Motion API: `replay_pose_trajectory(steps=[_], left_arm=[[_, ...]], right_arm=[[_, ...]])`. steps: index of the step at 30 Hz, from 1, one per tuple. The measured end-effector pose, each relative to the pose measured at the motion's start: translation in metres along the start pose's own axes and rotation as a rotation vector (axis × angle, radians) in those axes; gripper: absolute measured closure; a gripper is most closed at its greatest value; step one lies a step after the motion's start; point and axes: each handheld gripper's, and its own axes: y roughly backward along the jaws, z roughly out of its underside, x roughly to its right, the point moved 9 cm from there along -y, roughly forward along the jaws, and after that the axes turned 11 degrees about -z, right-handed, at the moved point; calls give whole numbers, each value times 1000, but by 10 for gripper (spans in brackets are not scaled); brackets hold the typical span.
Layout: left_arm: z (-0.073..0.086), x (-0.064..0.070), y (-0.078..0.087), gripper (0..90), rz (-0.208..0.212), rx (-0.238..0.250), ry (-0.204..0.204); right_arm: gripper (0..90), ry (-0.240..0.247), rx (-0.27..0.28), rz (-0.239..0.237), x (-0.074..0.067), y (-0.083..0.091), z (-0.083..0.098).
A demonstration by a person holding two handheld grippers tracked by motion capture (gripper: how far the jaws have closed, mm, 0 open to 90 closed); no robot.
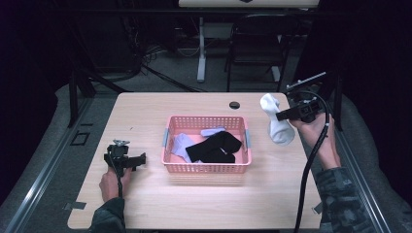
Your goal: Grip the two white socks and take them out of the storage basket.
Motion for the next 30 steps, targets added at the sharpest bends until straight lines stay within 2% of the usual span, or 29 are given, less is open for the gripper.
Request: replay_pose_trajectory(steps=[6,19,20,30], left_arm=[[0,0,0,7,0,0,1],[0,0,0,7,0,0,0],[0,0,0,7,-1,1,-1],[0,0,0,7,0,1,0]], right_arm=[[814,-4,-7,-2,3,-4,4],[814,-48,-23,2,17,-14,19],[814,-52,-16,1,19,-18,20],[813,-84,-74,-1,30,-46,35]])
